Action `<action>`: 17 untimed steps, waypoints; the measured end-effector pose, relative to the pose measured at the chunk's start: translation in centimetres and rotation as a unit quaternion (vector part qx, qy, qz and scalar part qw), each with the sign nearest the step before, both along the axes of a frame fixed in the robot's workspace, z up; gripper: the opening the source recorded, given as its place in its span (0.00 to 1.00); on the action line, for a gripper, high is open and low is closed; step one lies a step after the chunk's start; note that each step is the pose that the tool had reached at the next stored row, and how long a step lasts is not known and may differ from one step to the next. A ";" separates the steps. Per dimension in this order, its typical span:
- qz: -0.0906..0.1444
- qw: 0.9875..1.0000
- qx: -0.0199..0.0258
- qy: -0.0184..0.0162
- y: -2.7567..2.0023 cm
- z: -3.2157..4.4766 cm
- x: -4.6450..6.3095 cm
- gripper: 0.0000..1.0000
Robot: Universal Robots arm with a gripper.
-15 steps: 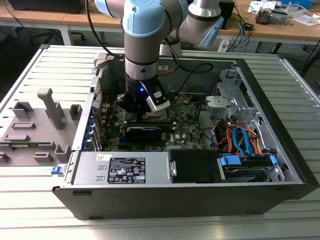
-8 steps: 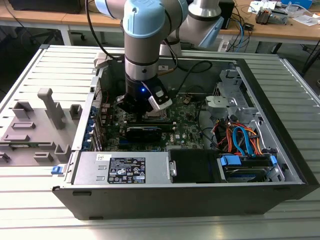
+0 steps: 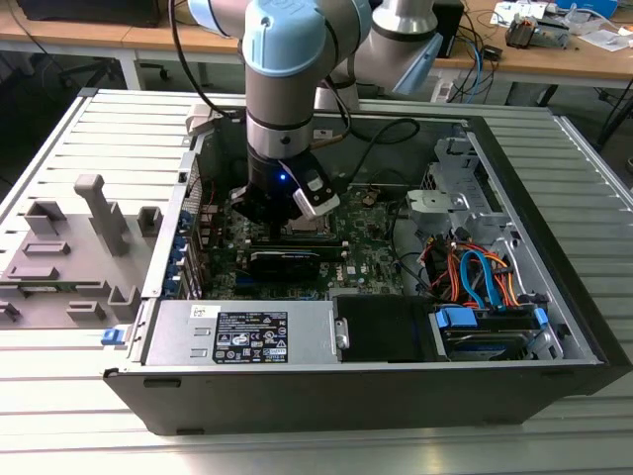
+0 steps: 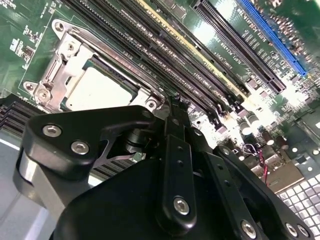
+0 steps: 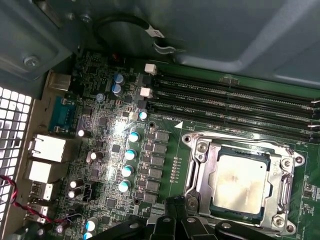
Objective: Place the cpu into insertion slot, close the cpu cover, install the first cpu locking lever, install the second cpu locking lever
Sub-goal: 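Install the second cpu locking lever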
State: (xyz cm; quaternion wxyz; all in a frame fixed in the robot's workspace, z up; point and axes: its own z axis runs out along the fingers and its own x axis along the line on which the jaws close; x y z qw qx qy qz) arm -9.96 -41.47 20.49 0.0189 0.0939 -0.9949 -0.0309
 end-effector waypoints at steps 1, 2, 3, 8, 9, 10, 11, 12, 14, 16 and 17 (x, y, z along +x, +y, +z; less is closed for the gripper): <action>0.000 1.000 0.000 0.000 0.01 -0.05 0.0 0.11; 0.000 1.000 0.001 0.000 0.03 -0.10 0.0 0.11; 0.000 1.000 0.001 0.000 0.04 -0.15 0.0 0.11; 0.000 1.000 0.001 0.000 0.04 -0.37 0.0 0.11; 0.000 1.000 0.001 0.000 0.04 -0.36 0.0 0.11; 0.000 1.000 0.001 -0.001 0.06 -0.17 0.0 0.11; 0.000 1.000 0.001 0.000 0.06 0.12 0.0 0.11; 0.000 1.000 0.000 0.000 0.05 0.24 0.0 0.11; 0.000 1.000 0.000 0.000 0.06 0.25 0.3 0.11; 0.000 1.000 0.000 0.002 0.05 0.26 1.3 0.11; 0.000 1.000 0.000 0.005 0.05 0.26 1.8 0.11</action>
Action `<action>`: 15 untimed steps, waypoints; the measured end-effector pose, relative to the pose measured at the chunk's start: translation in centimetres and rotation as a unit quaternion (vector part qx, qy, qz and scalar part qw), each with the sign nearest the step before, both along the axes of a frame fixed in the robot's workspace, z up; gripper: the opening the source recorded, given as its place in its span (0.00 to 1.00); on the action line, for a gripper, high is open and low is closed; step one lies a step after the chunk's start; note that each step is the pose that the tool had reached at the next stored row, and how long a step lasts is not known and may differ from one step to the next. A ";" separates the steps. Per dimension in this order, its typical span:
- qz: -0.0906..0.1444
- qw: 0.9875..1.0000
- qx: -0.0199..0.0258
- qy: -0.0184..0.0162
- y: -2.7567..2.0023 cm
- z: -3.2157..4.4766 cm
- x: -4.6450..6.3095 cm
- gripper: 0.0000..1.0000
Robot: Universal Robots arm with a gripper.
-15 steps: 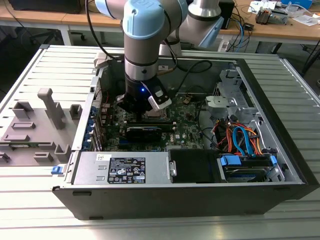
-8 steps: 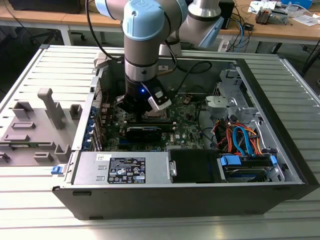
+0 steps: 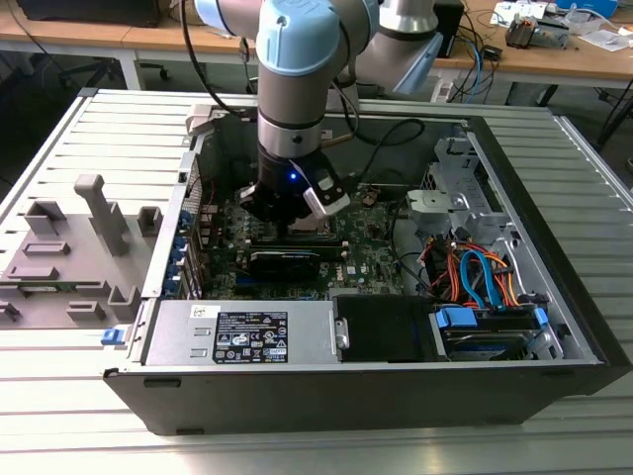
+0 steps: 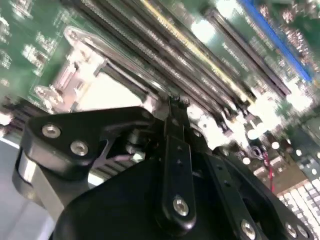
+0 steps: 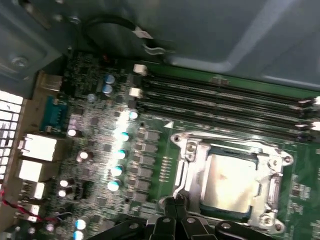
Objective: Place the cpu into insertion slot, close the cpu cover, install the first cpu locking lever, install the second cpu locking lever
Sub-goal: 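Install the second cpu locking lever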
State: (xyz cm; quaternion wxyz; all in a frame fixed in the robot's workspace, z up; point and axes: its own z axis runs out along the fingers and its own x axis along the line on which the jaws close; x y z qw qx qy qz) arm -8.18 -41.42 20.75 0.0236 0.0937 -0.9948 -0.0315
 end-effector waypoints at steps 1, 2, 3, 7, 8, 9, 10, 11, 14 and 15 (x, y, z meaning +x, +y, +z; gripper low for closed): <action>0.000 1.000 0.000 0.002 0.00 0.00 0.4 0.11; 0.000 1.000 0.000 0.004 0.00 0.00 0.9 0.11; 0.000 1.000 0.000 0.005 0.01 -0.01 1.4 0.11; -0.001 1.000 0.000 0.008 0.18 -0.01 2.7 0.11; -0.002 1.000 0.000 0.008 0.26 -0.01 2.7 0.11; -0.003 1.000 0.000 0.008 0.35 0.02 2.7 0.11; -0.005 1.000 0.000 0.008 0.42 0.14 2.7 0.11; -0.006 1.000 0.000 0.008 0.50 0.41 2.8 0.11; -0.010 1.000 0.000 0.008 0.53 1.37 2.8 0.11; -0.011 1.000 0.000 0.008 0.53 1.69 2.8 0.11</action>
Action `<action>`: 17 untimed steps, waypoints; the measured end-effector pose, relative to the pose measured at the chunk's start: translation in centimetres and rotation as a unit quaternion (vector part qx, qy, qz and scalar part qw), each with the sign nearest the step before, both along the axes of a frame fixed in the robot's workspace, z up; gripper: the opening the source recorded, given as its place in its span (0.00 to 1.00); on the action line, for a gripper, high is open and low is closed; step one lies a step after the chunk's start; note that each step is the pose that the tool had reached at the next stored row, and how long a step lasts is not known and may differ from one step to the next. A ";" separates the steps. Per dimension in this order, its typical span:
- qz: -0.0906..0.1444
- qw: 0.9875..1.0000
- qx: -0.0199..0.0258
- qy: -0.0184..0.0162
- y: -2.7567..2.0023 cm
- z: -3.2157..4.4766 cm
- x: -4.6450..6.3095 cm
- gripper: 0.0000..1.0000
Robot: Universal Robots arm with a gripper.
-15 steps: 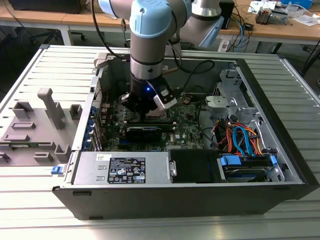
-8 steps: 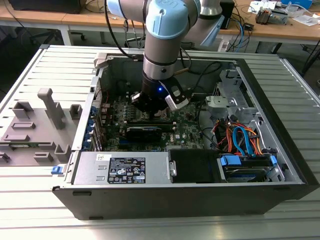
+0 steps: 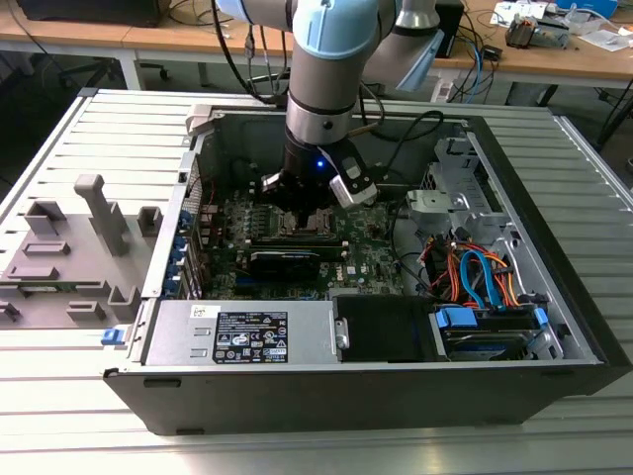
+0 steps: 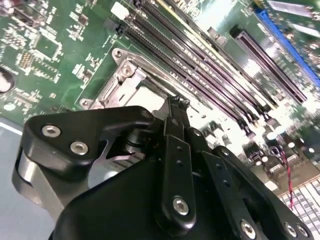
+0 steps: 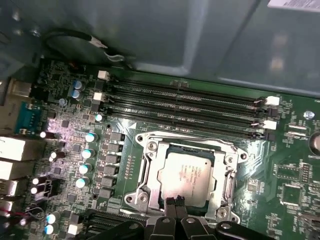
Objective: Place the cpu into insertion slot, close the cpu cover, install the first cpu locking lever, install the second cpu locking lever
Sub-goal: 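Install the second cpu locking lever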
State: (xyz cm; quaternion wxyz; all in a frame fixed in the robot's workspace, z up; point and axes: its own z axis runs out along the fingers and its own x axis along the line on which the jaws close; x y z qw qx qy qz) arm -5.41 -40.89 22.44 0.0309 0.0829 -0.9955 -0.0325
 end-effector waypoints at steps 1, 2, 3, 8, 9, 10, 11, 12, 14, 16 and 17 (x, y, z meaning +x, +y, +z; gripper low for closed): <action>-0.002 1.000 0.000 0.000 0.00 0.25 0.0 0.11; -0.003 1.000 0.000 0.000 0.02 0.27 0.1 0.11; -0.005 1.000 0.000 0.000 0.07 0.27 0.1 0.11; -0.010 1.000 0.000 0.000 0.35 0.53 0.2 0.11; -0.010 1.000 0.000 0.000 0.35 0.66 0.2 0.11; -0.010 1.000 0.000 0.000 0.35 0.85 0.2 0.11; -0.010 1.000 0.000 0.000 0.36 0.88 0.2 0.11; -0.010 1.000 0.000 0.000 0.36 0.87 0.2 0.11; -0.010 1.000 0.000 0.000 0.35 0.89 0.2 0.11; -0.010 1.000 0.000 0.000 0.36 0.90 0.2 0.11; -0.009 1.000 0.000 0.000 0.35 0.90 0.2 0.11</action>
